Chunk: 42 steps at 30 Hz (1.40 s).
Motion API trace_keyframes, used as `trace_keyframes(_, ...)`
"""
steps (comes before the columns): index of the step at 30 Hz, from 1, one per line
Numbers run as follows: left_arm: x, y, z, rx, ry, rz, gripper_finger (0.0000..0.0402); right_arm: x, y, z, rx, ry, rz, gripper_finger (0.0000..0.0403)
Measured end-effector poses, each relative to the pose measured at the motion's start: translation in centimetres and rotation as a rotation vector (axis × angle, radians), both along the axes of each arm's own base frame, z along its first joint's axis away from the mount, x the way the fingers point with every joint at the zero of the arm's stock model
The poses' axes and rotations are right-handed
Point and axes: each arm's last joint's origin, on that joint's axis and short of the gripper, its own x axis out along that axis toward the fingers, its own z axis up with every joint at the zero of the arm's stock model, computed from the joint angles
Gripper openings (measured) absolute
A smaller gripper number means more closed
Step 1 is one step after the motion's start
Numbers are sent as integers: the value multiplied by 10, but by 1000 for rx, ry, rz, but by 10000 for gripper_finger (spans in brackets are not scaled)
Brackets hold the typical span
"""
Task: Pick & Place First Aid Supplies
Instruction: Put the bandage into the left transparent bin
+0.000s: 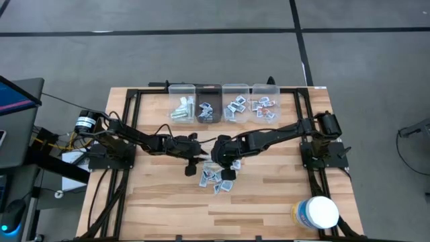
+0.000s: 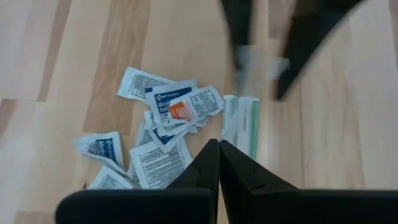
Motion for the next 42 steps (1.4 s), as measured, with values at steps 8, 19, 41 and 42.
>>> trace_keyframes(8,0,5,0,35,-3,79,108,-2,0,-1,15,26,-3,0)
trace_keyframes(19,0,-3,1,-63,-9,-132,108,-2,-3,-1,8,27,-1,0)
trace_keyframes(41,0,-10,4,-87,-27,-159,108,3,-17,1,23,-12,-69,0)
trace_keyframes(42,0,-11,4,-89,-27,-161,108,4,-19,2,30,-20,-82,0)
